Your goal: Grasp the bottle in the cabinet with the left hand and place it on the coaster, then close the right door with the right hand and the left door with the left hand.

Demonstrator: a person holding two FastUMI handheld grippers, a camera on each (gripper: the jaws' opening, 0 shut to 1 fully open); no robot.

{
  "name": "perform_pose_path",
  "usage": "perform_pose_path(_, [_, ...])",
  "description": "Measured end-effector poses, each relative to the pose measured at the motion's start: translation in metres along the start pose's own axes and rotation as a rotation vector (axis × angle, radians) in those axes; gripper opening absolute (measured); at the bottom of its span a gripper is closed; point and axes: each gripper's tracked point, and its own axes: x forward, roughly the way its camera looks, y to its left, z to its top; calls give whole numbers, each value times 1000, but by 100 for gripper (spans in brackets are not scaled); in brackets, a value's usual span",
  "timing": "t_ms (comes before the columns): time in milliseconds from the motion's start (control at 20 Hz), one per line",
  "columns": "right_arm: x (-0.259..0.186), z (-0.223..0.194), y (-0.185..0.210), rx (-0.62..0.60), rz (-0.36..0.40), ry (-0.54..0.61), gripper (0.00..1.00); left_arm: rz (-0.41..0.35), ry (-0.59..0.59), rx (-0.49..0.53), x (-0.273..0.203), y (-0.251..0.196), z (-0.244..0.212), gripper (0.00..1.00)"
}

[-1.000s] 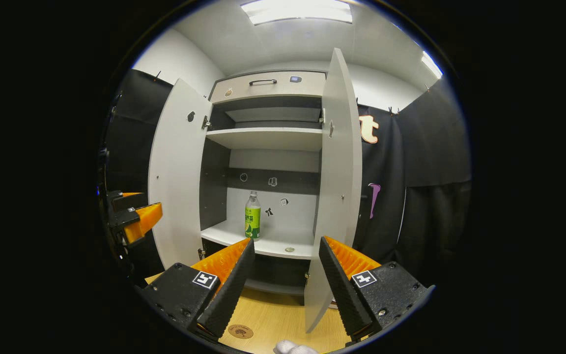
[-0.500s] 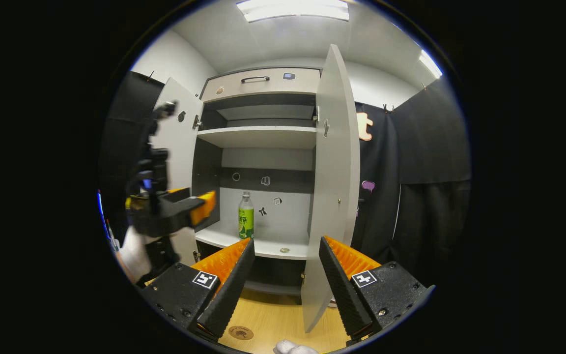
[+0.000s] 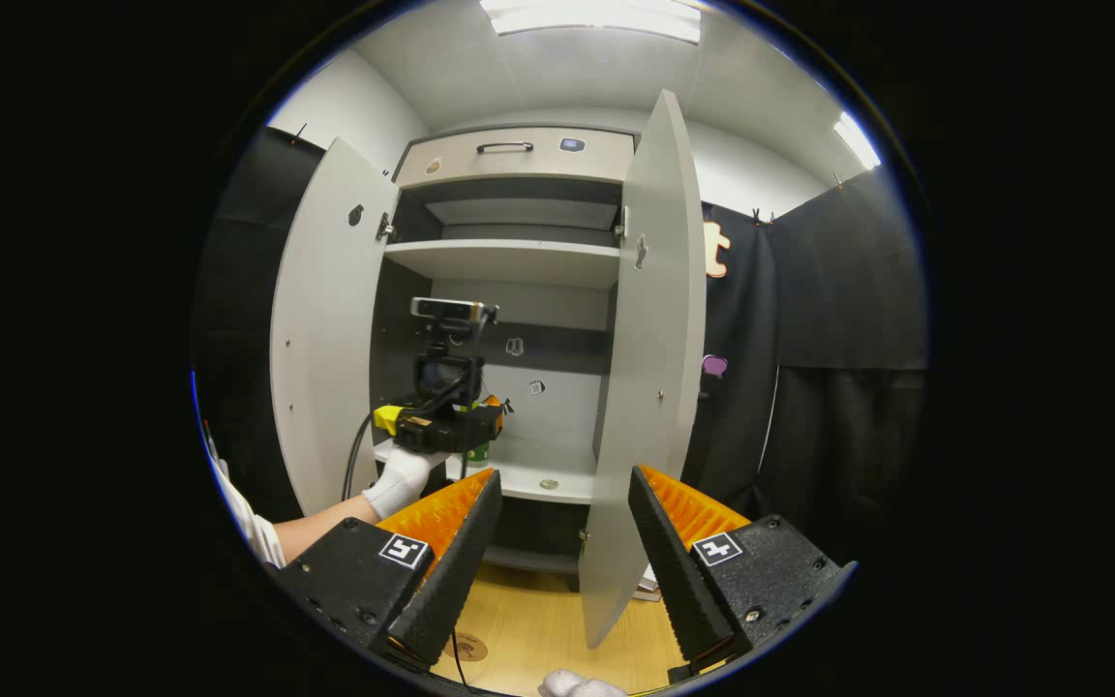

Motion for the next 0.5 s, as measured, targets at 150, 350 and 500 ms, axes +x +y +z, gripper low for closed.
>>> perform_pose_path(150, [-2, -9, -4, 6, -8, 19, 82, -7, 21, -15, 25, 1, -16, 96])
perform_pose_path(350, [-5, -11, -11, 20, -24, 26, 82, 1, 45, -12, 29, 0, -18, 75])
perform_pose_path(500, [-10, -6, -12, 9, -29, 16, 82, -24, 3, -41, 4, 1, 4, 74])
